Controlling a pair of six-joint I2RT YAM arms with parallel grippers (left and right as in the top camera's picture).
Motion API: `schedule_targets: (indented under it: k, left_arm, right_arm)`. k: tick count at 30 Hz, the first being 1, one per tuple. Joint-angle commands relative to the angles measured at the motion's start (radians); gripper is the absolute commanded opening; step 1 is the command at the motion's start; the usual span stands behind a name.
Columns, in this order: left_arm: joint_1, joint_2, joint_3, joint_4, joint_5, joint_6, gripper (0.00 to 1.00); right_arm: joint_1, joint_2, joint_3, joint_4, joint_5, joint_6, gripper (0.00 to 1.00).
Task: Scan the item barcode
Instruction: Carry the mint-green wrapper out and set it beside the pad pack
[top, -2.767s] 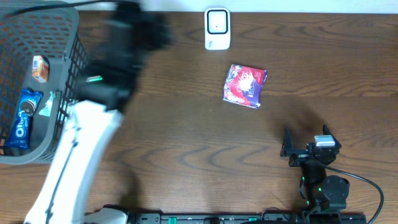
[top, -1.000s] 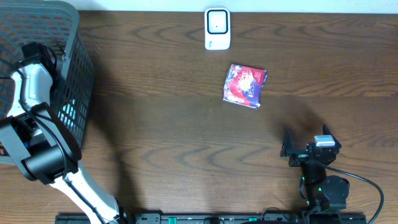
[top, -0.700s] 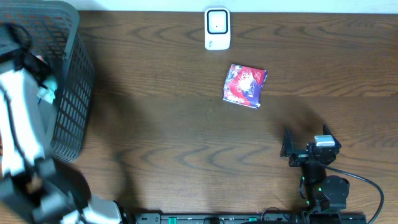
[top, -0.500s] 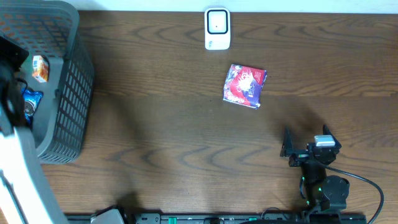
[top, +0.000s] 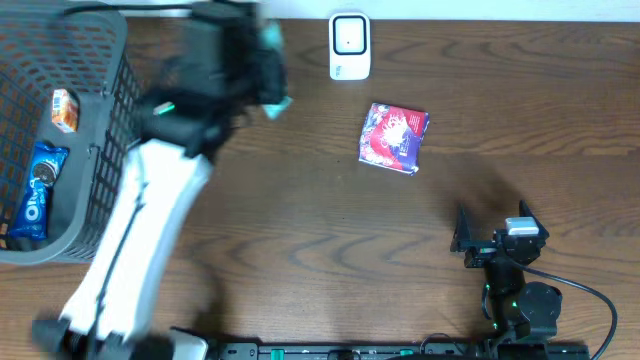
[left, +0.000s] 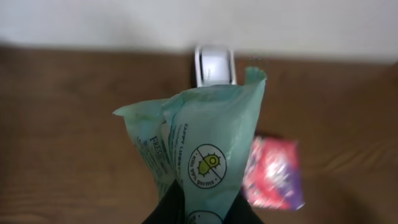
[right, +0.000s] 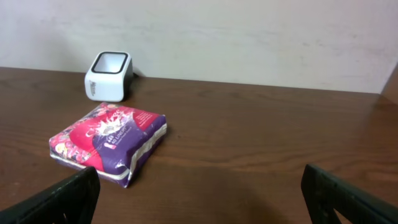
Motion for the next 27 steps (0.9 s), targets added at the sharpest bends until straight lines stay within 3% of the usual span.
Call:
schedule_targets:
  k: [1, 7, 12, 15, 20, 24, 27]
  left_arm:
    - [-0.087, 0.164, -0.012, 0.011, -0.146, 0.026, 0.07]
    - [-0.162, 0.406, -0.012, 0.091, -0.148, 0.019, 0.07]
    - [-0.228, 0.548, -0.012, 0.155, -0.148, -0.054, 0.07]
    - [-0.253, 0.583, -0.012, 0.183, -0.148, -0.064, 0.08]
    - [-0.292, 0.6, -0.012, 0.195, -0.135, -0.181, 0.1]
    - [-0.325, 0.6, -0.012, 0.253, 0.027, -0.198, 0.1]
    - [-0.339, 0.595, -0.009, 0.277, 0.032, -0.193, 0.1]
  right_arm:
    - [0.002, -0.004, -0.002, -0.004, 0.001, -0.002, 0.99]
    - [0.003, -0.004, -0.002, -0.004, 0.001, -0.002, 0.99]
    - [0.003, -0.004, -0.002, -0.004, 0.001, -0.002, 0.99]
    - [0.002, -0.004, -0.002, -0.004, 0.001, -0.002, 0.99]
    - [0.002, -0.004, -0.002, -0.004, 0.001, -0.002, 0.99]
    - [0.002, -0.004, -0.002, -0.004, 0.001, -0.002, 0.99]
    - [0.003, -0.004, -0.002, -0.004, 0.001, -0.002, 0.99]
